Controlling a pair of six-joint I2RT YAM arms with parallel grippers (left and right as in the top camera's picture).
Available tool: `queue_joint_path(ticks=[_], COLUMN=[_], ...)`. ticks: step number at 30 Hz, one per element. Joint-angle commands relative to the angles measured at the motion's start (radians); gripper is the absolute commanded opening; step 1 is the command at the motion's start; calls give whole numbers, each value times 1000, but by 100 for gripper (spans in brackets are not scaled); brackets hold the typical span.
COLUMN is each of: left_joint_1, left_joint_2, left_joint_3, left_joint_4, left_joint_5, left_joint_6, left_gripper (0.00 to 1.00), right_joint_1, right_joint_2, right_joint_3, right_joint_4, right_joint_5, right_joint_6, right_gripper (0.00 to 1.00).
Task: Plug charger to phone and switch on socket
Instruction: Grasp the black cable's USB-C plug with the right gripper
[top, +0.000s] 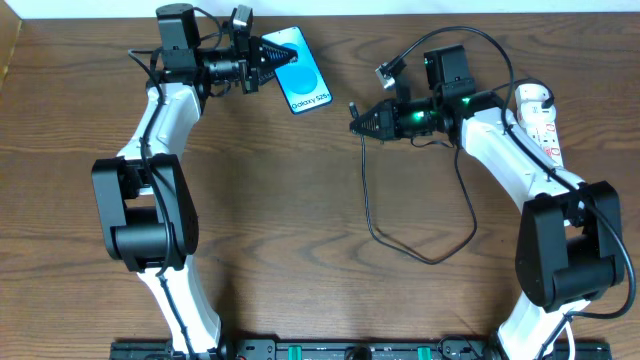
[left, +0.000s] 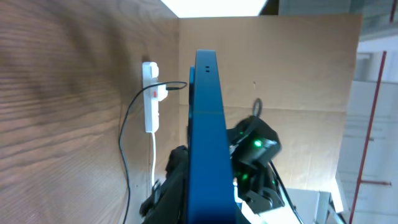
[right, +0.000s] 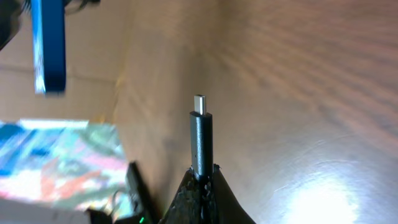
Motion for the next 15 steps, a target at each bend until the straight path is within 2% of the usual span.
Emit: queue_joint_path(ticks=[1,10,13,15], left_joint_1=[0,0,0,-1], left_joint_2=[-24,-24,-24,-24], left_joint_3=[-2,-2,-2,-2], left_joint_4=[78,500,581,591], left_joint_5=[71,50,7,-9], left_joint_6=[-87,-446,-542,-558], left_gripper=[7,7,7,7], right_joint_1=[5,15,19,27], right_joint_2=[10,9,-5,-33], right_joint_3=[5,5,5,5], right_joint_4=[-13,4,13,32], right_joint_5=[-174,-269,-268,-262], right_joint_6=[-75,-74,-67,-67], right_gripper=[1,1,1,1])
